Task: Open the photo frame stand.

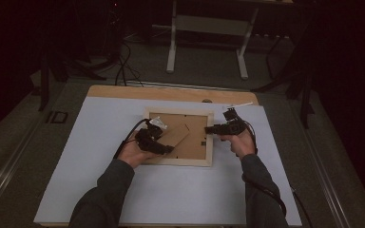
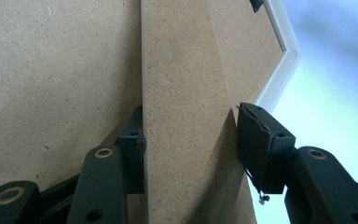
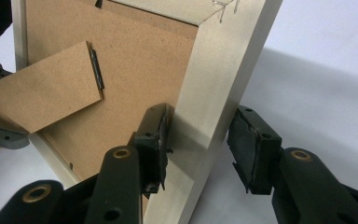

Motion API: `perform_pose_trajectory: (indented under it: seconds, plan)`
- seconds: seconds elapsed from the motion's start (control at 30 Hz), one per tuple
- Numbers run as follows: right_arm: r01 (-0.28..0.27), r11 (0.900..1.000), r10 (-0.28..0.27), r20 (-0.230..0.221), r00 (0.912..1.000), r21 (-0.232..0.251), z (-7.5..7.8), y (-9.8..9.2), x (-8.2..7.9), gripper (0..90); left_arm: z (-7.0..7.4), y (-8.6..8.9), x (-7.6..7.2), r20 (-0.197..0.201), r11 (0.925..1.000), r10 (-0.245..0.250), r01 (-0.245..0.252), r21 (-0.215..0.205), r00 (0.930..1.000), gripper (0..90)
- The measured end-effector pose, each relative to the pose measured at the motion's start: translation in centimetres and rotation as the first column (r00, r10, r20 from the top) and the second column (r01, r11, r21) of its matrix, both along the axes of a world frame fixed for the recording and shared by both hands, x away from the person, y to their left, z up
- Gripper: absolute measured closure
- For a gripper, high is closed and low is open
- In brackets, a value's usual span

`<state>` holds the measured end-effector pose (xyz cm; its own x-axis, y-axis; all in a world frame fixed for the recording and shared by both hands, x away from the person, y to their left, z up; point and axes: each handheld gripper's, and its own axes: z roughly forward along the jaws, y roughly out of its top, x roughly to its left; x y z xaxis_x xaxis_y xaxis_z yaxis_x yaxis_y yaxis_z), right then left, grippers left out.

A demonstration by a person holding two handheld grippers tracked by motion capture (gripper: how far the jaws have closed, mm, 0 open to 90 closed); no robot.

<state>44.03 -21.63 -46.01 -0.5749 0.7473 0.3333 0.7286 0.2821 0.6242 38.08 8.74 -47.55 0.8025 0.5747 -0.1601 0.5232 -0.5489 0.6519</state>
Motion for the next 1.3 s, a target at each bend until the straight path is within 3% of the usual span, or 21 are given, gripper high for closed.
perform_pose_trajectory:
  seconds: [0.53,0.7,0.9,1.07,1.3]
  plan:
    - [0.029,1.0,-0.028,0.1,0.9946,-0.008,1.5,-0.3,-0.6,59.5,0.6,-0.8,0.6,0.051,0.9983,0.008,-0.01,0.057,0.9987,53.8]
    - [0.032,0.999,-0.03,0.13,0.9911,-0.016,1.9,-0.2,-0.8,59.7,0.7,-1.1,0.6,0.089,0.9965,0.026,-0.033,0.077,0.9957,54.0]
    - [0.029,1.0,-0.03,0.159,0.9868,0.007,2.6,-0.4,-1.0,61.5,0.7,-1.4,0.8,0.105,0.9945,0.038,-0.048,0.093,0.9937,59.5]
    - [0.013,0.999,-0.007,0.193,0.9811,-0.031,3.5,-0.2,-1.2,62.1,0.8,-1.7,0.9,0.134,0.9915,0.049,-0.065,0.113,0.9897,61.5]
    - [0.023,0.999,-0.016,0.214,0.9766,-0.032,3.5,-0.2,-1.4,62.1,0.8,-1.9,1.0,0.148,0.99,0.054,-0.072,0.121,0.9875,61.1]
